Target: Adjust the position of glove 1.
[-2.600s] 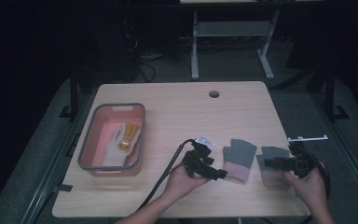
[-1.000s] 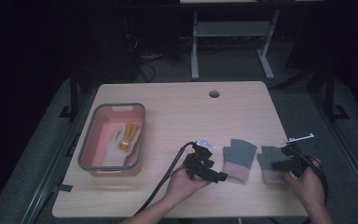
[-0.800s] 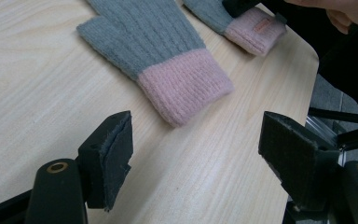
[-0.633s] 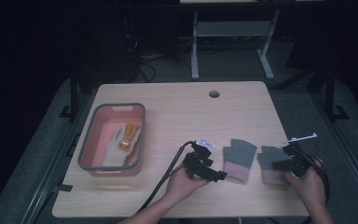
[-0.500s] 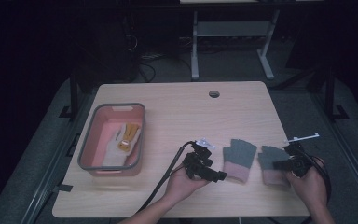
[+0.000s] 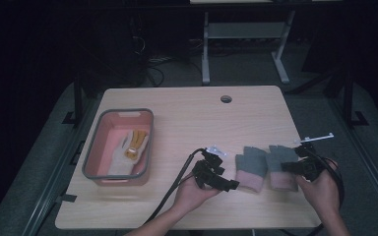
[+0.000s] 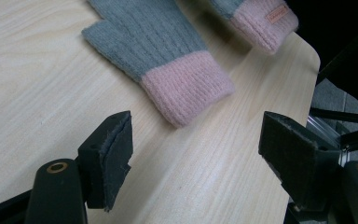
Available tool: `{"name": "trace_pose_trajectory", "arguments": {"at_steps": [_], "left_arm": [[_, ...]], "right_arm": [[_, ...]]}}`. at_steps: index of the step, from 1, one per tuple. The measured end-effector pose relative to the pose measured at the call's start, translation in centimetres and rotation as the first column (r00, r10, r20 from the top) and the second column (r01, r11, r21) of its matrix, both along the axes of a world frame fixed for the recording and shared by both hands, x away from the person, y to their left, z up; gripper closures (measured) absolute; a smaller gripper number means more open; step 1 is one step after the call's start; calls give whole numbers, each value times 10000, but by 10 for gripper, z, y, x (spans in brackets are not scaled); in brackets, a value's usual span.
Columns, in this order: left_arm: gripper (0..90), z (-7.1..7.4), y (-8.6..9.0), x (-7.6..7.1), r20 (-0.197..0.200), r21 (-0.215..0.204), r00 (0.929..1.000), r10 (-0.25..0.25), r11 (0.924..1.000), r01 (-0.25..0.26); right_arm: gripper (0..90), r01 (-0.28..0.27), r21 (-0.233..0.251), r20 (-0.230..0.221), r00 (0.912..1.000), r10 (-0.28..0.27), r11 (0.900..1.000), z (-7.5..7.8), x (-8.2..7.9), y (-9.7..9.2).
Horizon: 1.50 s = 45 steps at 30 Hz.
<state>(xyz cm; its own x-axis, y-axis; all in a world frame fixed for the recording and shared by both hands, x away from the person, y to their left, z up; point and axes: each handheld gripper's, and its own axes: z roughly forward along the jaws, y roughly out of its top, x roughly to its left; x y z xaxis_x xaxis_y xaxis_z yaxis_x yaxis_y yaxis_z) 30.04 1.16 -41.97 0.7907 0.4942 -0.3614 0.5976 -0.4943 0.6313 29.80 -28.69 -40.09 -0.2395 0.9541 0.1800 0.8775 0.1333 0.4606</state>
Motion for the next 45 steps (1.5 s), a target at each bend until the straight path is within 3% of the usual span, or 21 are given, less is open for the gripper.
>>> {"name": "trace_pose_trajectory", "arguments": {"at_steps": [5, 10, 22, 29, 33, 36, 41, 45], "left_arm": [[260, 0, 3, 0, 35, -24, 10000, 16, 10000, -16], [259, 1, 6, 1, 43, 67, 10000, 72, 10000, -72], [260, -1, 11, 4, 48, 127, 9998, 180, 9998, -181], [262, -5, 6, 8, -181, 87, 9994, 312, 9995, -310], [271, -11, -6, 14, -333, 8, 9990, 307, 9995, -307], [303, -15, -13, 19, -497, -74, 9984, 285, 9996, -289], [370, -19, -22, 27, -727, -148, 9959, 540, 9984, -552], [405, -25, -23, 32, -1043, -251, 9927, 599, 9977, -629]], "right_arm": [[850, -370, -40, 144, 9992, 370, 9993, 2, 5, 22], [848, -531, 5, 12, 9986, 531, 9986, -2, 12, 43], [846, -350, 152, -403, 9986, 356, 9993, -11, 27, 70], [825, 116, 589, -461, 9989, -89, 9982, -17, 28, 69], [683, 323, 916, -719, 9971, -257, 9953, -25, 28, 67], [632, 255, 1042, -495, 9986, -205, 9942, -24, 24, 64], [636, 285, 1097, -65, 9996, -279, 9936, -19, 13, 49], [699, 379, 1234, 73, 9992, -391, 9916, -18, 4, 37]]}}
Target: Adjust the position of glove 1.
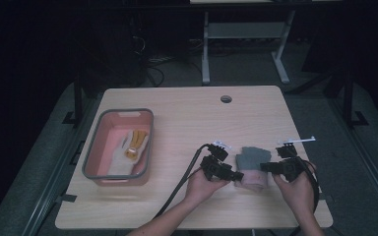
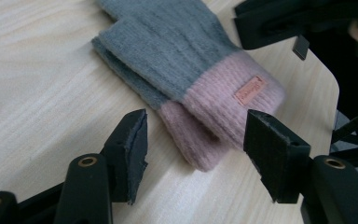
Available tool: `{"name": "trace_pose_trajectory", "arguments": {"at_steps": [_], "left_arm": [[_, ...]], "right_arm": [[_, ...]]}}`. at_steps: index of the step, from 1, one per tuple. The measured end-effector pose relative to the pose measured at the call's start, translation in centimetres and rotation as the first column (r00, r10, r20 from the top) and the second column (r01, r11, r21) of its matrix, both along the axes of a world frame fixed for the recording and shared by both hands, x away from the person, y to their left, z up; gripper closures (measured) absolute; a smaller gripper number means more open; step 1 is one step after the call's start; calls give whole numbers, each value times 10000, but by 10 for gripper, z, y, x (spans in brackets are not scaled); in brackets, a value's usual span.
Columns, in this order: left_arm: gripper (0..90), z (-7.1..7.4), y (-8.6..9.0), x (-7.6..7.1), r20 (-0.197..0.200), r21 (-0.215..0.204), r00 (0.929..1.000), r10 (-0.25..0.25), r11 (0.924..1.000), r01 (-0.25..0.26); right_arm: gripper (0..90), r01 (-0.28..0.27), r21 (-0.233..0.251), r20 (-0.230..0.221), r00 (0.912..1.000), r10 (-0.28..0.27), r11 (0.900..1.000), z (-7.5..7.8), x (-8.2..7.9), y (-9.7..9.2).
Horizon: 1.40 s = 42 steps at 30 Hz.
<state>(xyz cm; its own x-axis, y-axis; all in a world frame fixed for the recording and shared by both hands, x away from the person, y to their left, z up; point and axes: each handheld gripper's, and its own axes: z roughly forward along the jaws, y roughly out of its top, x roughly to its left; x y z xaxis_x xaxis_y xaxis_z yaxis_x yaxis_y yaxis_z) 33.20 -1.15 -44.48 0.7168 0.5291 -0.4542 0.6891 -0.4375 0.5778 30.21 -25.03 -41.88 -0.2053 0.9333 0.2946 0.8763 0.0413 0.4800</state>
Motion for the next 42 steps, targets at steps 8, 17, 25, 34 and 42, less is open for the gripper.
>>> {"name": "trace_pose_trajectory", "arguments": {"at_steps": [8, 17, 25, 34, 42], "left_arm": [[376, -9, -6, 2, -809, -350, 9965, -202, 9992, 174], [356, -12, -9, 3, -1159, -531, 9930, -216, 9985, 156], [348, -15, -13, 2, -1329, -504, 9902, -434, 9980, 370], [353, -14, -12, 0, -1271, -442, 9911, -400, 9984, 346], [381, -17, -13, 0, -1204, -13, 9924, -265, 9996, 265]], "right_arm": [[777, -48, 132, -425, 9991, 54, 9999, -11, -6, -10], [686, 54, 881, -354, 9994, -23, 9961, -10, -9, -17], [670, -81, 1127, -753, 9970, 167, 9936, -17, -8, -9], [664, -337, 1272, -838, 9955, 446, 9913, -15, -9, -1], [552, -7, 1504, -638, 9979, 104, 9886, -17, -5, -10]]}}
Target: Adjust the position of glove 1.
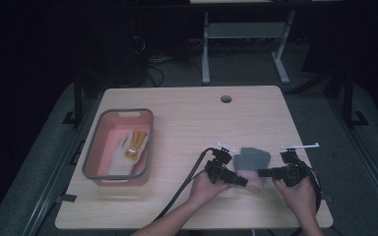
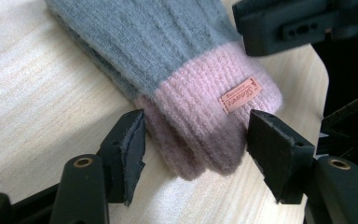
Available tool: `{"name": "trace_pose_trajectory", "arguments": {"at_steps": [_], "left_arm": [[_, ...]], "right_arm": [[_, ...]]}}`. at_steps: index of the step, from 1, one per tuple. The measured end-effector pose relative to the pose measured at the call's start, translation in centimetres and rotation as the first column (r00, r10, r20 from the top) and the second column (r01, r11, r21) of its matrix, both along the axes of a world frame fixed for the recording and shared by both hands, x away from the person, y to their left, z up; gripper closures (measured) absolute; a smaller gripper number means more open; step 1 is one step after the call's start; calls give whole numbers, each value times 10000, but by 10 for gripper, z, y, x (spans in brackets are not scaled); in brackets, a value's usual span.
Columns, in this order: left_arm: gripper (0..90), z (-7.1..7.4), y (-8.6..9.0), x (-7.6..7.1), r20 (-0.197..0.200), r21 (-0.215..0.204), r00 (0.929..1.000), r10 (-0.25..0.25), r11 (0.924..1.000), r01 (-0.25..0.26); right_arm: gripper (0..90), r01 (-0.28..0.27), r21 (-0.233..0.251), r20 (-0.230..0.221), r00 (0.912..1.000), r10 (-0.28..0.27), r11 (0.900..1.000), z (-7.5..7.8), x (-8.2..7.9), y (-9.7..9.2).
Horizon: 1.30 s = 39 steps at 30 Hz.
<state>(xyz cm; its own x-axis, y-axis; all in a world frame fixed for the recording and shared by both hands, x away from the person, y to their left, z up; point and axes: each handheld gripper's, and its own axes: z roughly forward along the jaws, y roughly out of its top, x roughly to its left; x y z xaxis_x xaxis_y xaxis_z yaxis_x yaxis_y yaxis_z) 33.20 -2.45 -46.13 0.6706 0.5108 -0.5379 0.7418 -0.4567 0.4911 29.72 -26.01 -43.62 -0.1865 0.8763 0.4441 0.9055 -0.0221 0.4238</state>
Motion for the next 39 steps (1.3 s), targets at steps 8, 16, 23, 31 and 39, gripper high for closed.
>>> {"name": "trace_pose_trajectory", "arguments": {"at_steps": [8, 16, 23, 31, 39], "left_arm": [[390, 1, -1, 1, 32, 183, 9999, -118, 9998, 117], [471, 0, -1, 3, 33, 340, 9998, -207, 9992, 206], [538, -1, -2, 4, -102, 267, 9998, -176, 9995, 179], [631, -2, 1, 9, -339, -35, 9990, -284, 9996, 283], [650, -1, 9, 10, -286, -201, 9995, -151, 9997, 145]], "right_arm": [[505, 379, 175, 147, 9992, -381, 9991, -7, 9, -9], [505, 681, 762, -149, 9976, -671, 9948, -19, 12, -16], [553, 863, 1407, -210, 9962, -841, 9863, -28, 9, -20], [699, 931, 2165, -268, 9956, -894, 9718, -36, 10, -18], [788, 666, 2699, -155, 9978, -649, 9606, -37, 12, -17]]}}
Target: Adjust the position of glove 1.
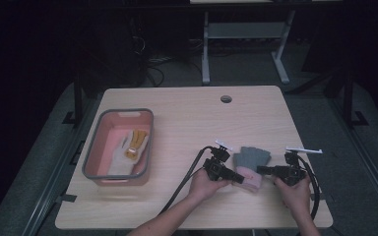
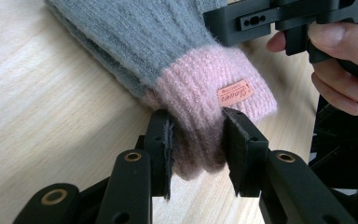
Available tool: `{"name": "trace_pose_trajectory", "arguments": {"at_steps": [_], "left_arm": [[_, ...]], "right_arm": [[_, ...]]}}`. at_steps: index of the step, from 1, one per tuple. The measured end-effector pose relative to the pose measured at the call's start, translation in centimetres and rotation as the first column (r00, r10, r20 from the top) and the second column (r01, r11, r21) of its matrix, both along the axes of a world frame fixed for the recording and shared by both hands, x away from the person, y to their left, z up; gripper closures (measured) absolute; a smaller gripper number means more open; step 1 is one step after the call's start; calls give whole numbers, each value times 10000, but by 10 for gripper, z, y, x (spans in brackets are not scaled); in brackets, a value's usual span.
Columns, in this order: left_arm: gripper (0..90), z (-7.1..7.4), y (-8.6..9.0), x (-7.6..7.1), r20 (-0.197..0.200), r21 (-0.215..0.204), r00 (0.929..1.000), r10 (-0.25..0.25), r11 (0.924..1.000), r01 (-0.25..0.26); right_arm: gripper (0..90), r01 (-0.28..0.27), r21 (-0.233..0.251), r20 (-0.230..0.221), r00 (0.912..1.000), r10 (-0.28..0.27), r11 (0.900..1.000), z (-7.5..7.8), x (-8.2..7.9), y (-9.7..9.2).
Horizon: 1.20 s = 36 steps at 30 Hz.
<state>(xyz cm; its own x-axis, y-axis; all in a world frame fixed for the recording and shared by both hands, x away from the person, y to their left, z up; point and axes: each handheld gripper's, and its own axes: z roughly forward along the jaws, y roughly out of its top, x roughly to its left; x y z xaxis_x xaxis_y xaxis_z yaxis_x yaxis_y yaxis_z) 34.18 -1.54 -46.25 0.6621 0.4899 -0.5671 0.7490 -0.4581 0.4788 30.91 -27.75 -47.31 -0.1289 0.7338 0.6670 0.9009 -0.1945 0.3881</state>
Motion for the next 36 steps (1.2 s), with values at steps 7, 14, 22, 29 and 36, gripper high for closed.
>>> {"name": "trace_pose_trajectory", "arguments": {"at_steps": [7, 14, 22, 29, 36], "left_arm": [[657, 8, 12, 1, 199, -23, 9997, 111, 9999, -110], [659, 17, 25, 1, 397, -167, 9989, 263, 9995, -257], [659, 31, 40, -1, 698, -263, 9968, 400, 9989, -383], [659, 40, 54, -3, 895, -385, 9948, 494, 9982, -461], [659, 49, 70, -6, 1028, -498, 9926, 646, 9970, -597]], "right_arm": [[791, -349, -160, 282, 9990, 353, 9993, 9, 3, 11], [792, -541, -111, 562, 9969, 547, 9985, 22, 7, 22], [792, -830, -169, 815, 9931, 841, 9964, 37, 12, 36], [792, -1101, -261, 994, 9887, 1122, 9936, 49, 15, 49], [791, -1361, -181, 1153, 9838, 1373, 9905, 59, 18, 63]]}}
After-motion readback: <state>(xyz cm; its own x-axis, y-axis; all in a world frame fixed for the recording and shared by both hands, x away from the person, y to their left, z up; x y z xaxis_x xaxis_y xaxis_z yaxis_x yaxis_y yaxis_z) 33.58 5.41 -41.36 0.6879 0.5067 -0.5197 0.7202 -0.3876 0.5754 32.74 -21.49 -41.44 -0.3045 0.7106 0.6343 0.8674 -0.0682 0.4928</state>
